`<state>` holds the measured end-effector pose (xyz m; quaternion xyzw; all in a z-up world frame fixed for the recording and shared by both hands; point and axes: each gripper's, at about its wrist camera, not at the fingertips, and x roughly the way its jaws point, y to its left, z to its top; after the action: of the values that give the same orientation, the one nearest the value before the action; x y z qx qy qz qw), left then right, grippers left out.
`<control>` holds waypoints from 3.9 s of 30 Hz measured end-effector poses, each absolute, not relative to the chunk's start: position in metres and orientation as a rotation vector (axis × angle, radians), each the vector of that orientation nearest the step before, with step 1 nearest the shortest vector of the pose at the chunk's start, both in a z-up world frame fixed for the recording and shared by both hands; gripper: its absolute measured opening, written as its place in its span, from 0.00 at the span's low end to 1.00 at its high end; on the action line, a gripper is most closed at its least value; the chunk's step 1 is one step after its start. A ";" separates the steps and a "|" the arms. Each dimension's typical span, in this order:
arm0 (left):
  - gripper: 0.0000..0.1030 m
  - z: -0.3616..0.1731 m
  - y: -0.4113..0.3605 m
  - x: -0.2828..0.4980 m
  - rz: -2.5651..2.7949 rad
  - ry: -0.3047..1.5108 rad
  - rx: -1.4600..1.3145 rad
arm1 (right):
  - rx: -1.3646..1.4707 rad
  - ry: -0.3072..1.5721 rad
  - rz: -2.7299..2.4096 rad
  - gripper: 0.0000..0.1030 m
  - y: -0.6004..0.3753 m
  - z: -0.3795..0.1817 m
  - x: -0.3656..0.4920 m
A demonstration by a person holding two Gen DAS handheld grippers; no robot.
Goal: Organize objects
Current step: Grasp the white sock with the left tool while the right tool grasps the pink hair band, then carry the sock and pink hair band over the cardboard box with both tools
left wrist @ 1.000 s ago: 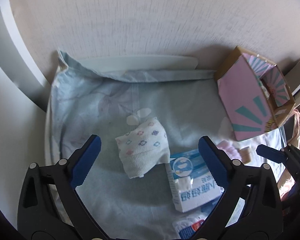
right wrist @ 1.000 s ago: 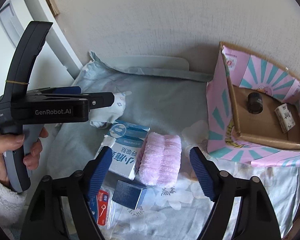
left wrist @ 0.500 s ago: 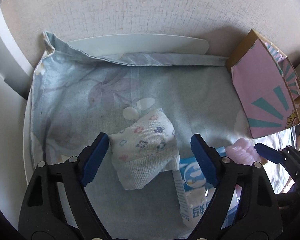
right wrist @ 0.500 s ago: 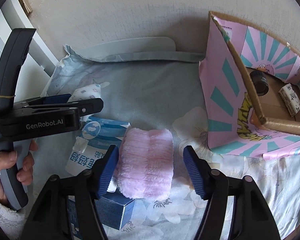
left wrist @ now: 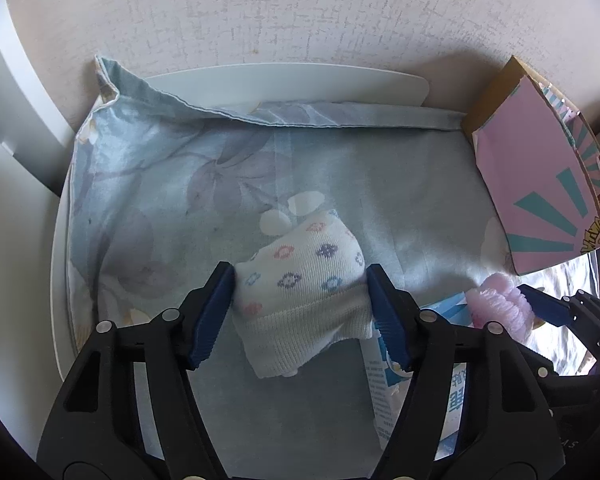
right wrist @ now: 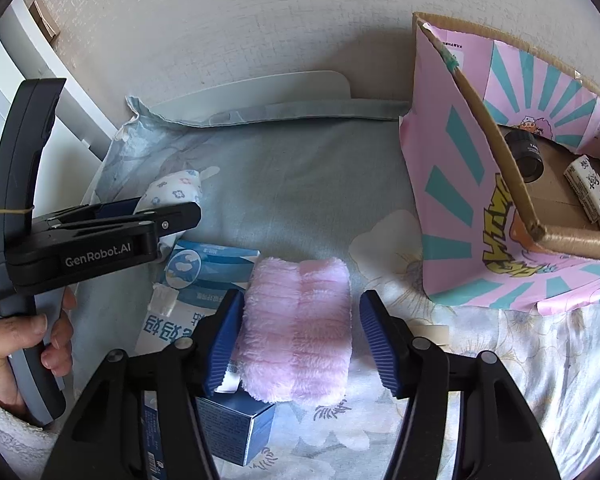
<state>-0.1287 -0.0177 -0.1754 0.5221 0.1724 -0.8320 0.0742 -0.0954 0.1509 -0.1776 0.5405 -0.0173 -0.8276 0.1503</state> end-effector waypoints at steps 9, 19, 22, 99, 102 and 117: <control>0.61 -0.178 -0.020 -0.128 -2.495 0.532 1.550 | 1.579 -0.073 -2.354 0.43 0.150 -0.184 -0.095; 0.58 -0.168 -0.022 -0.124 -2.497 0.560 1.527 | 1.555 -0.064 -2.367 0.42 0.153 -0.173 -0.093; 0.57 -0.161 -0.022 -0.123 -2.502 0.563 1.513 | 1.543 -0.059 -2.373 0.42 0.153 -0.167 -0.092; 0.57 0.003 0.228 -0.298 -2.538 0.695 1.207 | 1.311 -0.030 -2.601 0.41 0.460 -0.021 -0.156; 0.57 -0.009 0.228 -0.308 -2.519 0.701 1.238 | 1.331 -0.010 -2.581 0.41 0.460 -0.031 -0.165; 0.57 -0.077 0.224 -0.343 -2.423 0.718 1.407 | 1.456 0.016 -2.475 0.41 0.461 -0.085 -0.221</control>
<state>-0.3434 0.2244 -0.0768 0.4826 0.2462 -0.8313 0.1243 -0.2209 0.4608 -0.0849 0.5023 0.0055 -0.8541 0.1347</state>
